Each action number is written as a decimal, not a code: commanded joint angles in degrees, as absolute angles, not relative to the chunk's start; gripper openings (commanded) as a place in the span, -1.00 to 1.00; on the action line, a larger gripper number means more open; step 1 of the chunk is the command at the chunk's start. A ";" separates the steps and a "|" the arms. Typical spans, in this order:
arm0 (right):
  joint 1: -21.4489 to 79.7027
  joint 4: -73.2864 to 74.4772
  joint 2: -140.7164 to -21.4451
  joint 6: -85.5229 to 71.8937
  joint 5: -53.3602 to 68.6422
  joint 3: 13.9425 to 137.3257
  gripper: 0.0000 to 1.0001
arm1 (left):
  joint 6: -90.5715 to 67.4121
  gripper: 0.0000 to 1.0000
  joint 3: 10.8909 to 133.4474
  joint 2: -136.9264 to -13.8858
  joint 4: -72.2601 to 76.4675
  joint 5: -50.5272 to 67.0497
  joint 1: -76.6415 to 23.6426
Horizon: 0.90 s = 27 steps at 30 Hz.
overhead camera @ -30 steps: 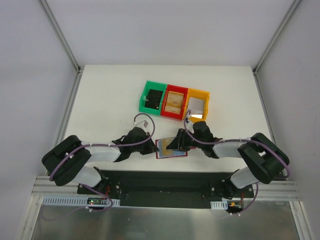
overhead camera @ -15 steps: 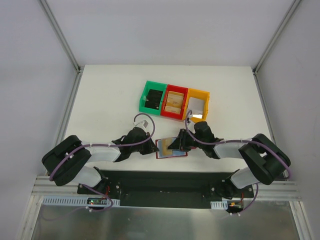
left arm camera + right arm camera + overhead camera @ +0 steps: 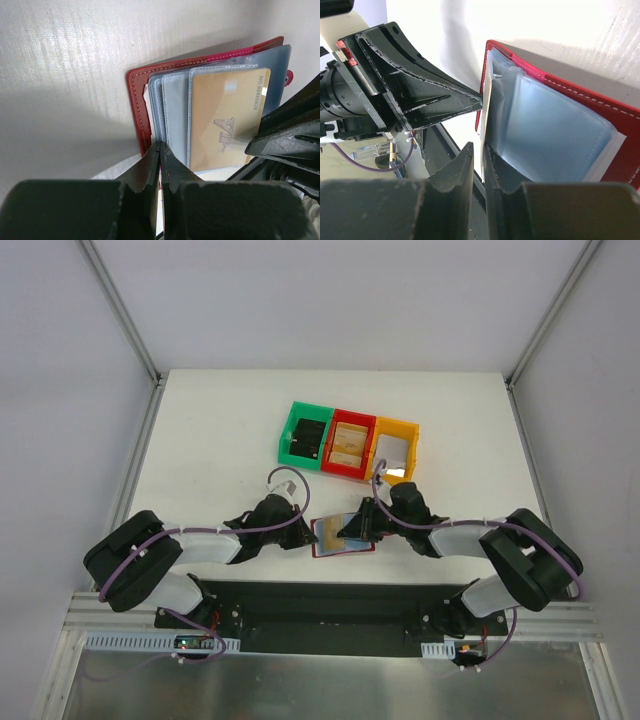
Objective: Take the credit cards out of the card holder
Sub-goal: Remove the credit card from the card holder.
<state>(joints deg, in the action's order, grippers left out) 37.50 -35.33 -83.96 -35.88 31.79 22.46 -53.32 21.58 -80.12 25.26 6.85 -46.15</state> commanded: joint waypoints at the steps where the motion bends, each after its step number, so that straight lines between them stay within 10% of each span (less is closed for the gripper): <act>1: 36.91 -38.32 -81.83 -36.30 33.05 22.15 -0.71 | -53.00 -1.00 20.04 -80.42 21.53 4.92 -46.67; 27: 35.16 -38.23 -80.51 -35.86 33.66 20.39 -0.75 | -53.35 -1.00 19.95 -80.60 21.62 4.92 -46.58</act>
